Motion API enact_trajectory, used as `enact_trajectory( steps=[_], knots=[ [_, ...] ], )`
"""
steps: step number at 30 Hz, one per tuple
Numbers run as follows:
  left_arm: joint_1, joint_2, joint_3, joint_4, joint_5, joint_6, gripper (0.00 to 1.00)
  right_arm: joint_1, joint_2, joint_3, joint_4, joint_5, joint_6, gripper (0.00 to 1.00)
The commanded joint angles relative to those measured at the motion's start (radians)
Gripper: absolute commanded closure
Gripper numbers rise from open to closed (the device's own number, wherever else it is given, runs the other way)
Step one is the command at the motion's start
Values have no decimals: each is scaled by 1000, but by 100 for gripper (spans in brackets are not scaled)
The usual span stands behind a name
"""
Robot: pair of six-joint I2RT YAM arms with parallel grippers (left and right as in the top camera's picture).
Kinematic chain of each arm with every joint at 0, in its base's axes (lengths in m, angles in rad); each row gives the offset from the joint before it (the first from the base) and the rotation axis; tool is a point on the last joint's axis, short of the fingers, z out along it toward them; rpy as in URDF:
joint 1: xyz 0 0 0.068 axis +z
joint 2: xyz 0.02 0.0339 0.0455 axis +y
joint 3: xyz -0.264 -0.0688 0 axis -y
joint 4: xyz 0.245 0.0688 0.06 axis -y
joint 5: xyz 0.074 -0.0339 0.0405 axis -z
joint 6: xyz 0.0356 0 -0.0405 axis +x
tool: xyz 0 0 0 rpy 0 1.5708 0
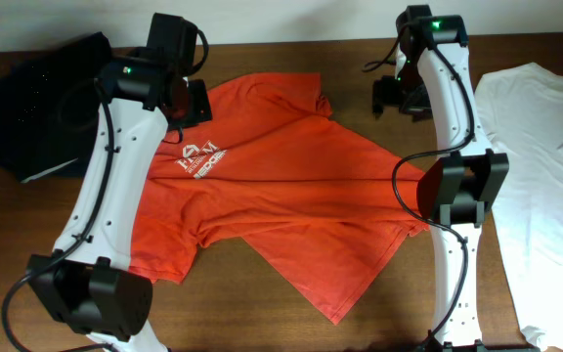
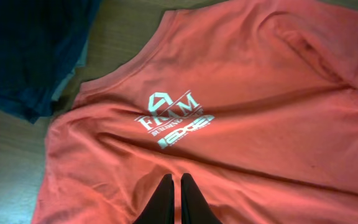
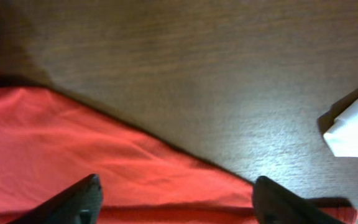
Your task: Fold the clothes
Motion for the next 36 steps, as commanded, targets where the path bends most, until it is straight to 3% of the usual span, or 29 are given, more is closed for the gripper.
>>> enact_trajectory(
  steps=[1,3,5,11,14,16,19,21,24,27,30,32,33,34,36],
  knots=[
    [-8,-2,1,-2,23,-2,94,-22,-10,-5,-83,100,18,96],
    [-8,-2,1,-25,-31,-2,82,-80,-10,-37,-83,56,37,96],
    [-8,-2,1,-29,-53,-2,82,-165,-10,-96,-76,47,42,96],
    [-8,-2,1,-69,-50,-2,80,-298,-10,-239,206,39,-52,96],
    [-9,-2,1,-178,-50,-3,78,-320,-10,-499,435,39,-63,96],
    [-9,-2,1,-232,-31,-14,78,-383,-10,-588,534,60,45,96],
    [-9,-2,1,-273,-31,-14,77,-514,-10,-578,558,69,121,96],
    [-9,-2,1,-274,-41,-13,78,-642,-10,-554,558,-70,166,96],
    [-8,-2,1,-208,-43,-13,77,-723,-10,-467,533,-482,20,83],
    [-8,-2,1,-195,-43,21,77,-698,-10,-179,344,-620,-29,78],
    [-8,-2,1,-181,-43,21,78,-575,-10,74,230,-605,-28,73],
    [-8,-1,1,-163,-42,22,91,-467,-10,109,169,-604,-29,73],
    [-8,1,1,-139,-42,22,99,-399,-10,102,145,-590,-29,81],
    [-7,6,1,-116,-39,21,99,-347,-10,97,138,-591,-29,93],
    [-2,32,1,-90,-24,21,99,-157,-10,97,170,-578,-55,96]
  ],
)
